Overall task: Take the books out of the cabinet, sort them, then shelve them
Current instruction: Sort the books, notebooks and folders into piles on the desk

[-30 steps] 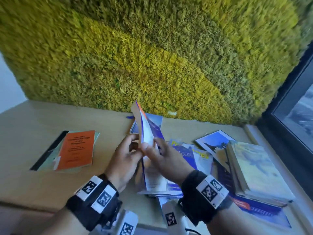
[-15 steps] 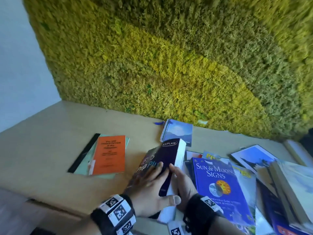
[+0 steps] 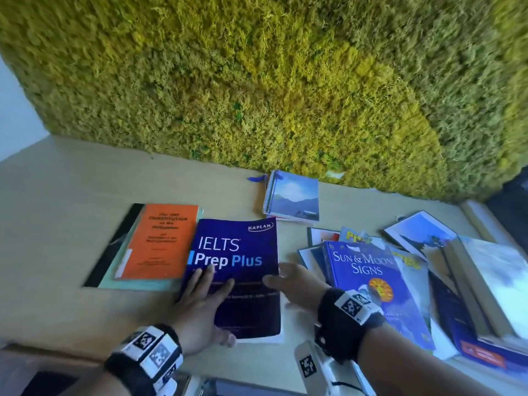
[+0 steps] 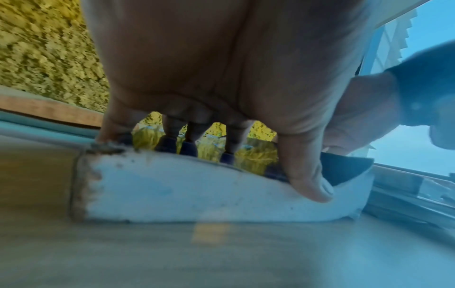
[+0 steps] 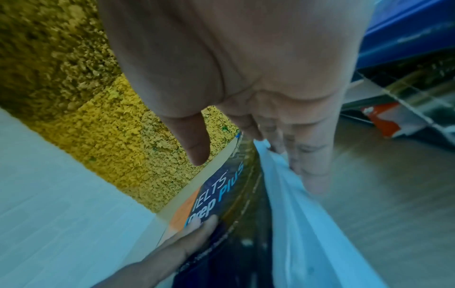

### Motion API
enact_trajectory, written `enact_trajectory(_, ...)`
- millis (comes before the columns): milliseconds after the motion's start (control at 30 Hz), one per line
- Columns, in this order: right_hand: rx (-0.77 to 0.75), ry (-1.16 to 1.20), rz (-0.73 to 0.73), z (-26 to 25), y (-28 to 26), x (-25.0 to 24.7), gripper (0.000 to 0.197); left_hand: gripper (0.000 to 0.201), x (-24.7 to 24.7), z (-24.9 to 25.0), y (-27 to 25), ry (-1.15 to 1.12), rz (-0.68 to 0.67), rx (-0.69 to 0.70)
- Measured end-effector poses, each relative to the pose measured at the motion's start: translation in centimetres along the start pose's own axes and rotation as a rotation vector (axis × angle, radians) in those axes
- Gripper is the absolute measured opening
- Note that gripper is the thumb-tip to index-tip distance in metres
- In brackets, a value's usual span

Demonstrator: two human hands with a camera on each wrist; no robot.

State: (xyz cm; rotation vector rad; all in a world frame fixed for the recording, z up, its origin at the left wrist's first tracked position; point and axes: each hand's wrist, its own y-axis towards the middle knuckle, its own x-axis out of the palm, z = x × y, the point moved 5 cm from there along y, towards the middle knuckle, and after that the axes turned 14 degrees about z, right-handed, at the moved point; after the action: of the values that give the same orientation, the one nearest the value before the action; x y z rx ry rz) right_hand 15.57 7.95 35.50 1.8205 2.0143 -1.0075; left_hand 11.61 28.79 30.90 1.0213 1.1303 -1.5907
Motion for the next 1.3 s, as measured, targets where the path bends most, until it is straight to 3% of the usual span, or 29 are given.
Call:
enact_trajectory(133,-0.024,-0.006,-0.144,-0.6,-2.6,0.0,0.011,0.118,-0.5,-1.6,-0.1,-0.017,-0.003,-0.058)
enact_trajectory(200,-0.056,-0.001,-0.140,-0.3,-3.3,-1.3,0.020,0.117,-0.8,-1.2,-0.3,-0.039,-0.019,-0.069)
enact_trajectory(300,-0.070,-0.009,-0.016,1.6,-3.3,-5.8,0.034,0.116,-1.5,0.3,-0.4,-0.018,-0.060,-0.110)
enact_trajectory(400,-0.067,-0.035,0.206,5.1,-3.0,-12.6,0.027,0.101,-2.6,5.1,-0.4,0.016,-0.025,-0.065)
enact_trajectory(533,0.029,-0.203,0.462,11.4,-3.5,-19.7,0.036,0.085,-3.4,15.8,0.4,-0.201,0.093,0.087)
enact_trajectory(667,0.195,-0.388,0.377,16.9,-4.7,-20.7,0.069,0.049,-2.0,22.1,2.4,-0.388,0.025,0.046)
enact_trajectory(733,0.204,-0.378,0.325,17.9,-5.1,-19.6,0.060,0.028,-1.2,22.8,3.1,-0.549,-0.001,-0.036)
enact_trajectory(833,0.184,-0.280,0.365,18.6,-5.3,-18.8,0.039,0.024,-0.2,22.9,3.0,-0.739,-0.045,-0.116)
enact_trajectory(1033,0.238,0.054,0.402,19.2,-5.9,-18.6,0.043,0.048,0.6,22.8,2.0,-0.903,-0.053,-0.134)
enact_trajectory(1133,0.255,0.263,0.420,18.9,-6.1,-18.6,0.041,0.062,1.0,22.6,2.2,-1.110,-0.048,-0.227)
enact_trajectory(1200,0.266,0.410,0.422,18.5,-6.3,-18.8,0.038,0.055,1.0,22.7,2.4,-1.313,-0.071,-0.344)
enact_trajectory(1300,0.282,0.536,0.409,17.9,-6.7,-18.8,0.036,0.030,0.9,23.6,2.5,-1.431,-0.134,-0.370)
